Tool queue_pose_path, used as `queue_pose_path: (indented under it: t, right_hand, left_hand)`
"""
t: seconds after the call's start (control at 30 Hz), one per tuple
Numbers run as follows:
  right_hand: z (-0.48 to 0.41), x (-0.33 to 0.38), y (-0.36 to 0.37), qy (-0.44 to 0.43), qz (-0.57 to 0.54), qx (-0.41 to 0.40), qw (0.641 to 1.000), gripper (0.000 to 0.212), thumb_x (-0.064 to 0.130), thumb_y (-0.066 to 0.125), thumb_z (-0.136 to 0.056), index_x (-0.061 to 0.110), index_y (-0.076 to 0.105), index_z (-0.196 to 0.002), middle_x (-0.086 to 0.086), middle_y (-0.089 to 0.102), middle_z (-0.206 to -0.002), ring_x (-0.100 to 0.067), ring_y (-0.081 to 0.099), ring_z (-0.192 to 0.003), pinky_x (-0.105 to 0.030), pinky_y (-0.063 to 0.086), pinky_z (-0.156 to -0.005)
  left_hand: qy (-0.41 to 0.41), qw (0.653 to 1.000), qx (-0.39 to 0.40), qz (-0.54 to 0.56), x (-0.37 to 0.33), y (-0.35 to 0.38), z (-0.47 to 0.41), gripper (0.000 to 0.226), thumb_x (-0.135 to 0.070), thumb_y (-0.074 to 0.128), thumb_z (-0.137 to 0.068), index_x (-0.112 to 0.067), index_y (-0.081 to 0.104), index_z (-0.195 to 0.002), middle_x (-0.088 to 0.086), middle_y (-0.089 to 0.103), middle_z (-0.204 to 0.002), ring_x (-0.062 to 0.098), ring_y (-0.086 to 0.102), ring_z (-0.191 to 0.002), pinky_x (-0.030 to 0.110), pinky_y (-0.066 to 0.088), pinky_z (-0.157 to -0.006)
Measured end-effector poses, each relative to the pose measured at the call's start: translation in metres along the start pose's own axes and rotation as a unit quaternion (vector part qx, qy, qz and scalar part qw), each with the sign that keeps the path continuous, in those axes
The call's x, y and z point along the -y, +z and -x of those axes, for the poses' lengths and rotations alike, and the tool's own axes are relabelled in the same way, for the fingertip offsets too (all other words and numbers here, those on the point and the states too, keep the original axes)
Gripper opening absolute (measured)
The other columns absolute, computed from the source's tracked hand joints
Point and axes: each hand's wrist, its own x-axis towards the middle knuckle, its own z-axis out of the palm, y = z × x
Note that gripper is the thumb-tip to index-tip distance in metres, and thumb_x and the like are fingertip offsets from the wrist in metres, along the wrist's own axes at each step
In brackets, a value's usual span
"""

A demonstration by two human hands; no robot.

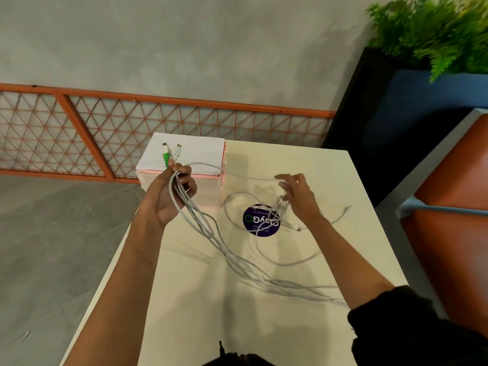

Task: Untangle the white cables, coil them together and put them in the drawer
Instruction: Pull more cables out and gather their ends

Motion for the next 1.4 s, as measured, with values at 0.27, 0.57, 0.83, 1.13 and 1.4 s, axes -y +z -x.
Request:
queue_pose_path:
  t: [0.27, 0.57, 0.83, 1.13, 1.4]
  right_hand:
    - [-0.043, 0.035, -0.065, 0.067, -0.170, 0.101, 0.978, 0.011, 0.013, 0.069, -0.085, 0.010, 0.071, -0.095, 0.005, 0.067, -0.080, 0.004, 0.048, -0.053, -0.008, 0.032, -0.048]
    - [-0.007, 0.038, -0.100, 0.155, -0.184, 0.414, 0.878, 0.035, 0.048, 0.061, -0.081, 0.018, 0.075, -0.094, 0.001, 0.041, -0.059, -0.011, 0.022, -0.050, -0.020, 0.019, -0.046]
    - [0.024, 0.006, -0.100, 0.284, -0.025, 0.559, 0.779, 0.018, 0.024, 0.058, -0.094, 0.014, 0.073, -0.093, 0.002, 0.068, -0.079, -0.006, 0.062, -0.070, -0.022, 0.052, -0.071]
    - [0.030, 0.005, -0.046, 0.265, 0.186, 0.484, 0.813, 0.050, 0.021, 0.079, -0.076, 0.000, 0.059, -0.117, -0.009, 0.063, -0.098, -0.017, 0.060, -0.086, -0.032, 0.052, -0.083]
    - [0.017, 0.122, 0.030, -0.114, -0.076, 0.344, 0.929, 0.044, 0.026, 0.059, -0.093, 0.016, 0.051, -0.134, -0.002, 0.052, -0.138, -0.015, 0.042, -0.129, -0.028, 0.022, -0.115]
  left_hand:
    - [0.057, 0.976, -0.174, -0.119, 0.009, 0.001, 0.005, 0.043, -0.033, 0.036, -0.102, -0.022, 0.052, -0.063, -0.009, 0.051, -0.067, 0.002, 0.040, -0.047, 0.014, 0.039, -0.047]
    - [0.068, 0.944, -0.253, -0.200, -0.002, -0.013, 0.017, 0.034, -0.032, 0.032, -0.104, -0.021, 0.041, -0.072, -0.009, 0.052, -0.063, 0.002, 0.037, -0.043, 0.014, 0.031, -0.043]
    - [0.073, 0.898, -0.324, -0.288, 0.002, -0.019, 0.019, 0.037, -0.032, 0.032, -0.105, -0.018, 0.038, -0.072, -0.012, 0.036, -0.043, 0.002, 0.032, -0.035, 0.013, 0.029, -0.036]
    - [0.130, 0.921, -0.279, -0.240, 0.008, -0.006, 0.019, 0.038, -0.036, 0.034, -0.103, -0.018, 0.041, -0.071, -0.012, 0.030, -0.046, 0.003, 0.028, -0.039, 0.014, 0.029, -0.039]
    - [0.137, 0.945, -0.192, -0.226, 0.017, 0.024, 0.014, 0.040, -0.036, 0.029, -0.104, -0.015, 0.042, -0.073, -0.011, 0.029, -0.050, 0.002, 0.024, -0.040, 0.013, 0.022, -0.035]
